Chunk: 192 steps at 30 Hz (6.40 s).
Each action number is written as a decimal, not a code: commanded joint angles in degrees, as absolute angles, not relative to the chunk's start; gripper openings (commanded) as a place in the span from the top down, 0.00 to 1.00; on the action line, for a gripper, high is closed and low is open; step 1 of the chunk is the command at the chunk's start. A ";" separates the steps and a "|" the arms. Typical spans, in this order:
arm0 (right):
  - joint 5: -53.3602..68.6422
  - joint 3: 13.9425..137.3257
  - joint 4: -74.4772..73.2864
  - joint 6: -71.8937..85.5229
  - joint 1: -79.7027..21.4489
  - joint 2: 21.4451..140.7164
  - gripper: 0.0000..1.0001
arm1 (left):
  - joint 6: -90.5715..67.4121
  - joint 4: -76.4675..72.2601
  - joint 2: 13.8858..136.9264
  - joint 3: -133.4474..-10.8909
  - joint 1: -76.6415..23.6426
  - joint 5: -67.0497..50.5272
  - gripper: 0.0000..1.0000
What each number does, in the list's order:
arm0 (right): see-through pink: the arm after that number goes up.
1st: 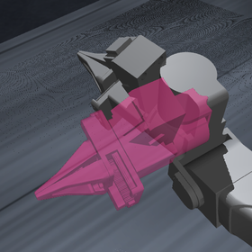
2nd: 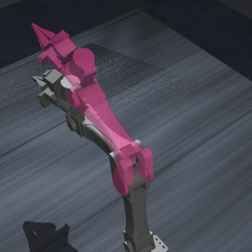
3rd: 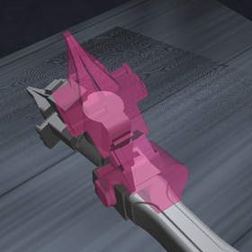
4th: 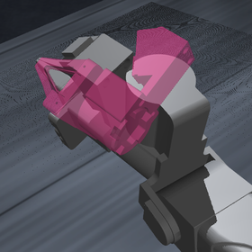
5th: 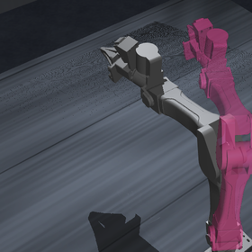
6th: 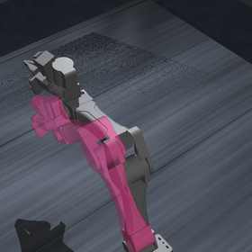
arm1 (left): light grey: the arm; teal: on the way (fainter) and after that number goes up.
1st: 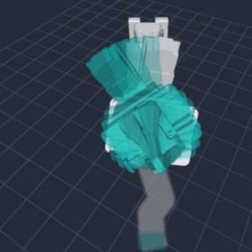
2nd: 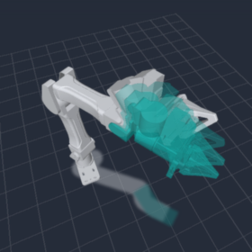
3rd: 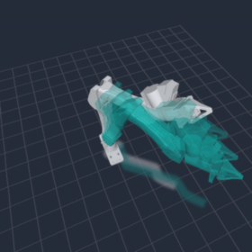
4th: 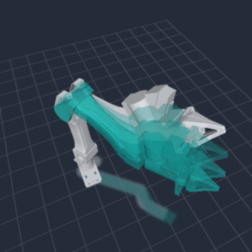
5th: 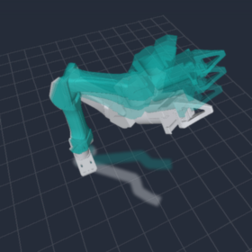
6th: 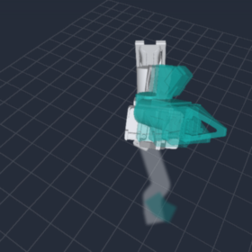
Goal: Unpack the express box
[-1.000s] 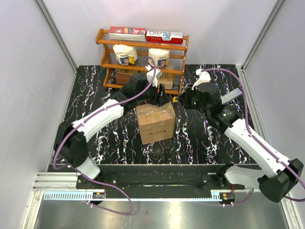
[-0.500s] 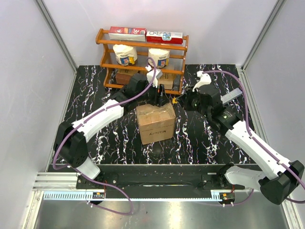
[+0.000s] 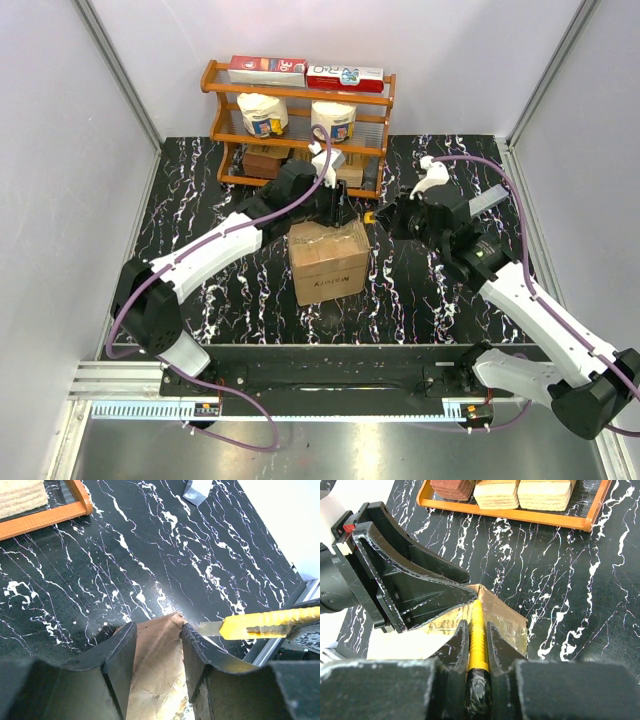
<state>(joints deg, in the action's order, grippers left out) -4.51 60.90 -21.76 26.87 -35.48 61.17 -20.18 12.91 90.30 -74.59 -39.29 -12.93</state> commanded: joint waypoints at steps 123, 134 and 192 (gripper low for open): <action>-2.90 80.59 -32.70 16.53 -36.39 91.40 1.00 | -22.50 18.55 71.73 -51.60 -25.66 -13.62 0.55; -9.30 88.06 -34.88 12.05 -36.39 94.67 1.00 | -23.82 19.15 63.29 -47.45 -25.40 -3.31 0.50; -5.36 69.08 -36.12 21.18 -51.42 76.82 1.00 | -25.84 -1.50 83.59 -57.05 -17.84 -47.20 0.37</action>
